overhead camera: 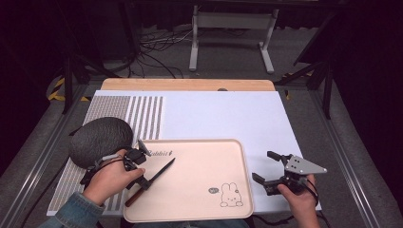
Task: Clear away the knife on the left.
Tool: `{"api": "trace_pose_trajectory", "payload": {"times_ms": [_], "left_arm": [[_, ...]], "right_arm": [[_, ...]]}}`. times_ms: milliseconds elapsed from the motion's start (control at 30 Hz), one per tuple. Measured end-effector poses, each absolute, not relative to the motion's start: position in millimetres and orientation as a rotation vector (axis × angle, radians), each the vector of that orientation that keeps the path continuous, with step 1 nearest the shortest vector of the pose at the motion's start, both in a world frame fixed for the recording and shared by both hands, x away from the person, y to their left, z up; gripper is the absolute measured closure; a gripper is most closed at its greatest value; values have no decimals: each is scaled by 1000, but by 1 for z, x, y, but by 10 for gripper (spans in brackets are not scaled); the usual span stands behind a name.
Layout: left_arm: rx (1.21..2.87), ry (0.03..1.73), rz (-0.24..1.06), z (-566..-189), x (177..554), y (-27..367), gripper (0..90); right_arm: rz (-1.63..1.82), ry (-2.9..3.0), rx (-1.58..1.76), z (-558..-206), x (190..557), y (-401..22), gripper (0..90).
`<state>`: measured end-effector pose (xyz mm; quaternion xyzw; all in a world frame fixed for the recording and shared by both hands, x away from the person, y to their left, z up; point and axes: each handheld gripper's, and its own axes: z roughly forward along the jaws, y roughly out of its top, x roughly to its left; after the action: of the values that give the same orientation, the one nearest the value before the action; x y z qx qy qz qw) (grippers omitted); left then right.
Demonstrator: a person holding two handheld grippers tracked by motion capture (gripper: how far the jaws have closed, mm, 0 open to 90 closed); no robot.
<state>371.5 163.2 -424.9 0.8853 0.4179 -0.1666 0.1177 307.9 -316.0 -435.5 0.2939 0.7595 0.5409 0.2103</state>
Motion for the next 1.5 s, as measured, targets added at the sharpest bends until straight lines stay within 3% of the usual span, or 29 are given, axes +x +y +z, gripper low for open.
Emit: {"api": "trace_pose_trajectory", "payload": {"times_ms": [267,367,633,667,733,867,1000,1133,1167,1267,1300,1500], "left_arm": [[2598,1208,-507,-425,371,163,755],[2604,1182,-504,-422,370,163,623],[2594,1143,-415,-415,368,161,394],[2606,1119,-377,-413,367,160,394],[2606,1052,-295,-409,366,159,310],[2616,906,-175,-402,363,154,267],[2622,690,-74,-396,358,148,400],[2587,595,-30,-393,355,145,582],[2583,555,-21,-392,355,144,582],[2577,482,6,-389,352,142,850],[2579,460,15,-389,351,141,900],[2616,373,6,-396,351,132,900]], "right_arm": [[1511,2111,815,-435,308,-316,30],[1514,2112,815,-435,308,-315,30],[1513,2113,813,-435,308,-315,31],[1513,2112,814,-435,308,-315,31],[1510,2112,813,-435,308,-315,30],[1509,2112,814,-435,308,-315,30],[1508,2114,812,-435,308,-315,30],[1509,2114,810,-435,308,-315,30],[1509,2114,810,-435,308,-315,30],[1509,2115,809,-435,307,-315,30],[1509,2116,809,-435,307,-315,29],[1510,2118,806,-436,308,-315,29]]}}
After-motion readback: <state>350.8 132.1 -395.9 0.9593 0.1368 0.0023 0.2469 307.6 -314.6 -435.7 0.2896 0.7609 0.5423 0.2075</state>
